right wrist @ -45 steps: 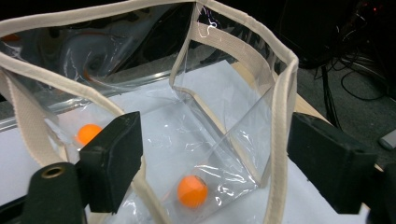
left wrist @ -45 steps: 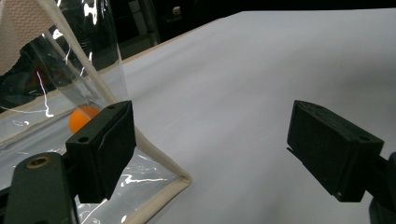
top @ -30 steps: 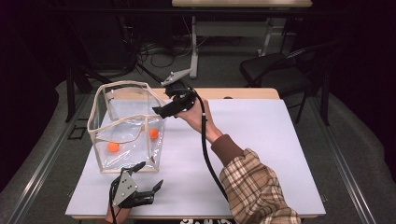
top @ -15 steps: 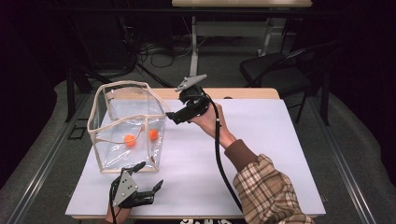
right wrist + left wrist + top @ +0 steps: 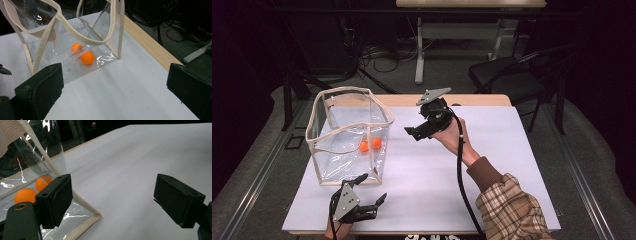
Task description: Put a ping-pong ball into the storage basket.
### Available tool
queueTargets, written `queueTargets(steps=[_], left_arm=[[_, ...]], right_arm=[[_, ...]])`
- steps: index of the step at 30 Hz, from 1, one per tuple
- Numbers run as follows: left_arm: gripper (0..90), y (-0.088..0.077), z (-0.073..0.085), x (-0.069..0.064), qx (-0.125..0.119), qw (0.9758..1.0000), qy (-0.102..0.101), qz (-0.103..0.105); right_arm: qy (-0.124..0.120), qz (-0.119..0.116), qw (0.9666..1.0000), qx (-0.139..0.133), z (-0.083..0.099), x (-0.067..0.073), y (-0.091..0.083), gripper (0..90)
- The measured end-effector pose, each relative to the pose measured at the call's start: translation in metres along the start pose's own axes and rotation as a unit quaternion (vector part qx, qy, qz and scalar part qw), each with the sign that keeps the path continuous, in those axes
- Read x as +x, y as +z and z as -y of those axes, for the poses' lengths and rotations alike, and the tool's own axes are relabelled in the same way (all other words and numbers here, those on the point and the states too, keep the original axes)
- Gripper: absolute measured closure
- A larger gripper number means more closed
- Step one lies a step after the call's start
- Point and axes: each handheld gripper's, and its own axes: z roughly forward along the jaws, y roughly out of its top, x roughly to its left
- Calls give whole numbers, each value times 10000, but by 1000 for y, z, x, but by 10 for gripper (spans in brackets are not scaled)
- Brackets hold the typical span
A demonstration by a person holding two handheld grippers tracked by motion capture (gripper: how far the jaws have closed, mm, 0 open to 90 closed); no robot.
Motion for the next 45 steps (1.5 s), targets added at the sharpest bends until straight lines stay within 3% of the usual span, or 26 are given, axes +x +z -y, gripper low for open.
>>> queueTargets(steps=[24,45], left_arm=[[155,0,0,-1,0,10000,1,-3],[155,0,0,-1,16,10000,23,9]], right_arm=[[-46,208,9994,278,50,4,-27,2],[180,377,9989,199,101,15,-48,2]])
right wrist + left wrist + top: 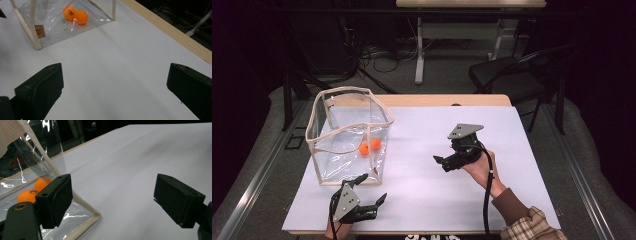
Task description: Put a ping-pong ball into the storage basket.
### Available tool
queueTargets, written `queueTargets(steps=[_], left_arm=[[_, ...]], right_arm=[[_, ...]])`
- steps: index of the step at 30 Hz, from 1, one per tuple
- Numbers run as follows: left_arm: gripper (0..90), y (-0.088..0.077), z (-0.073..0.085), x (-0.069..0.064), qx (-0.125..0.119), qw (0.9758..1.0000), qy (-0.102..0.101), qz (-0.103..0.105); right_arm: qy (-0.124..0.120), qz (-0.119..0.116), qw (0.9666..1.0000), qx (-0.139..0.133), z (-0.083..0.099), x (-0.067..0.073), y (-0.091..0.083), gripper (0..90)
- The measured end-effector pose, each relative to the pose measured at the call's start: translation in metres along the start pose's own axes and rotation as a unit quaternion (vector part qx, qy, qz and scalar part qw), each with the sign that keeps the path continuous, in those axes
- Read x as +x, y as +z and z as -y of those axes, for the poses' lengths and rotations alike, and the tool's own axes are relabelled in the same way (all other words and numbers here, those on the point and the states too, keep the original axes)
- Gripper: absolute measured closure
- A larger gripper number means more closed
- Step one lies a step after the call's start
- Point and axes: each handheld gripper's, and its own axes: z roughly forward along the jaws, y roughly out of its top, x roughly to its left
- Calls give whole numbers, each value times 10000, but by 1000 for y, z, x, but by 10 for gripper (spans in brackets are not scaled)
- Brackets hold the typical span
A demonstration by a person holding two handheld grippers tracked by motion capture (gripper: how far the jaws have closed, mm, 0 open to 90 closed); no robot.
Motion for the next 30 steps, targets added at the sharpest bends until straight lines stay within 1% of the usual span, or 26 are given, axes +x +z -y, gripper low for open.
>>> queueTargets(steps=[5,15,30], left_arm=[[155,0,0,0,7,10000,12,-6],[155,0,0,0,9,10000,1,-2],[155,0,0,0,13,10000,3,-13]], right_arm=[[32,16,10000,-36,11,3,-3,6],[57,55,9999,-66,27,8,-10,14],[171,218,9995,-129,59,12,-17,16]])
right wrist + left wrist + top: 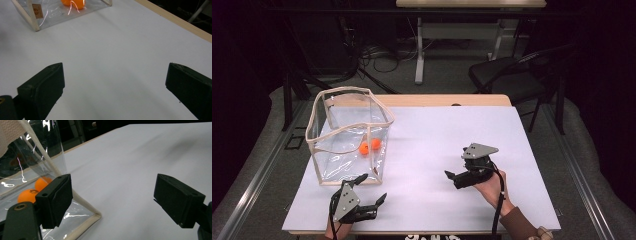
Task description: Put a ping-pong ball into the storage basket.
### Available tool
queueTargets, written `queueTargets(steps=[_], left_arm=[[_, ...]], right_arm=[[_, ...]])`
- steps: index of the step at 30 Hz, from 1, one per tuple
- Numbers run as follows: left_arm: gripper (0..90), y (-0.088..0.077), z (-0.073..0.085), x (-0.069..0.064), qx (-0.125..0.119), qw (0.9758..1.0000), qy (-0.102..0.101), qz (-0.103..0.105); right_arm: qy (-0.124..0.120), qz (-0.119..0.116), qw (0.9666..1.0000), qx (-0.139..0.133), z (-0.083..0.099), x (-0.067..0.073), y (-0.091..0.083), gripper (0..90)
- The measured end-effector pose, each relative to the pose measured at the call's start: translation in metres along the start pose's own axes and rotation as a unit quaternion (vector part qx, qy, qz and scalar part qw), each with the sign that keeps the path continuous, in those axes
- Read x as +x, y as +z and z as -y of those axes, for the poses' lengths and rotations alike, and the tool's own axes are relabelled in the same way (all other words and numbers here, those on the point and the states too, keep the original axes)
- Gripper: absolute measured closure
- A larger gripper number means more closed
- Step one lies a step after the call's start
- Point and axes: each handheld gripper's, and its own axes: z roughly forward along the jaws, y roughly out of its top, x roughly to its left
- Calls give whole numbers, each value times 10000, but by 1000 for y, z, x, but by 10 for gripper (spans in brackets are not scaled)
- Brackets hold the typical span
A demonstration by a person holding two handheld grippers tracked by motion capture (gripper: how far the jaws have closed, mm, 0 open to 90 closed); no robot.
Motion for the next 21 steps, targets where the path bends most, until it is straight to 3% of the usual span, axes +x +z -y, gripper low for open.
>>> queueTargets(steps=[5,6,12,21], left_arm=[[155,0,0,0,5,10000,2,-8],[155,0,0,0,5,10000,2,-8],[155,0,0,0,13,10000,17,-2],[155,1,0,0,28,10000,17,-5]], right_arm=[[52,32,10000,-24,9,0,-3,16],[93,56,9999,-77,24,1,-9,16],[93,56,9999,-77,24,1,-9,17],[101,148,9998,-85,49,3,-15,17]])
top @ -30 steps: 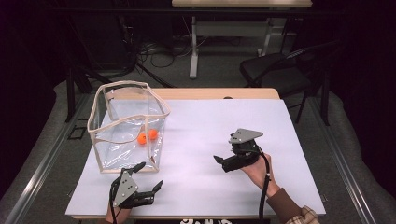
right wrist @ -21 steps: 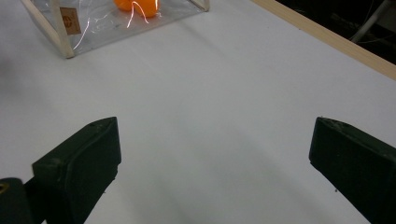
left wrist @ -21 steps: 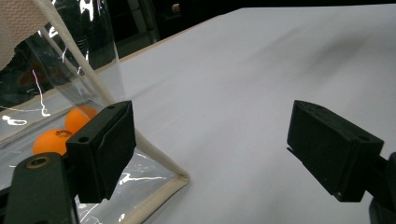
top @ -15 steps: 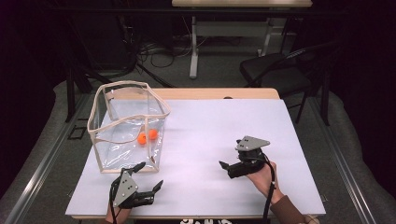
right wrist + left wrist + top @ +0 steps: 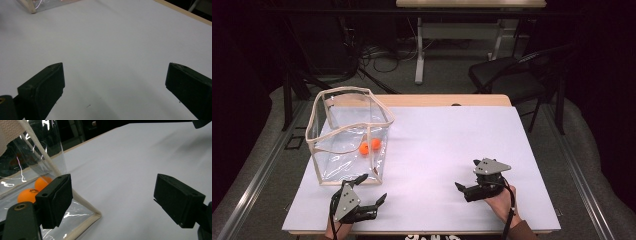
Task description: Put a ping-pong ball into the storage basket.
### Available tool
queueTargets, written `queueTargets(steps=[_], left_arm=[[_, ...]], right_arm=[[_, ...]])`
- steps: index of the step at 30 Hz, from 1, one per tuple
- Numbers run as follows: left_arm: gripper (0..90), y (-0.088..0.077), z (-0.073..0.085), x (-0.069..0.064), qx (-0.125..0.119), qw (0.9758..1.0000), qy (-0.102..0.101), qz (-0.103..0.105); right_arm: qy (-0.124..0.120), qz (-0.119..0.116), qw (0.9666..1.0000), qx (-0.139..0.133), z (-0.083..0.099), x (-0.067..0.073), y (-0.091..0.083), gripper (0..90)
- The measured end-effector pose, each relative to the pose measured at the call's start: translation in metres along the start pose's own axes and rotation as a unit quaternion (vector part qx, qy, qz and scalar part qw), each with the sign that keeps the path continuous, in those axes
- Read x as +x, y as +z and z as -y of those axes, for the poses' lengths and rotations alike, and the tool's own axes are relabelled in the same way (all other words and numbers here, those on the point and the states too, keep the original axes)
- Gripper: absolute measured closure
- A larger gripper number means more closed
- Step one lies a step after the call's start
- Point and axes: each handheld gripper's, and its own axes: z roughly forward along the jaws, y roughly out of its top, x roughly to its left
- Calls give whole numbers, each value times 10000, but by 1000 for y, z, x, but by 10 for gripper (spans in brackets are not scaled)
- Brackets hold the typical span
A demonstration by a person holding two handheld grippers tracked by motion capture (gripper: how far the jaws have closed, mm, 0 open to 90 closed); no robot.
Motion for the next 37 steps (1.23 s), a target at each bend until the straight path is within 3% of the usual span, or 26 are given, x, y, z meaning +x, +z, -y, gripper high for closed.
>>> queueTargets(steps=[19,26,37], left_arm=[[155,1,0,0,31,10000,33,15],[155,0,0,0,25,10000,26,31],[155,0,0,0,44,10000,35,10]], right_arm=[[-176,231,9992,-284,32,10,-22,1],[-51,262,9990,-370,38,11,-29,1],[-109,255,9989,-377,40,15,-31,1]])
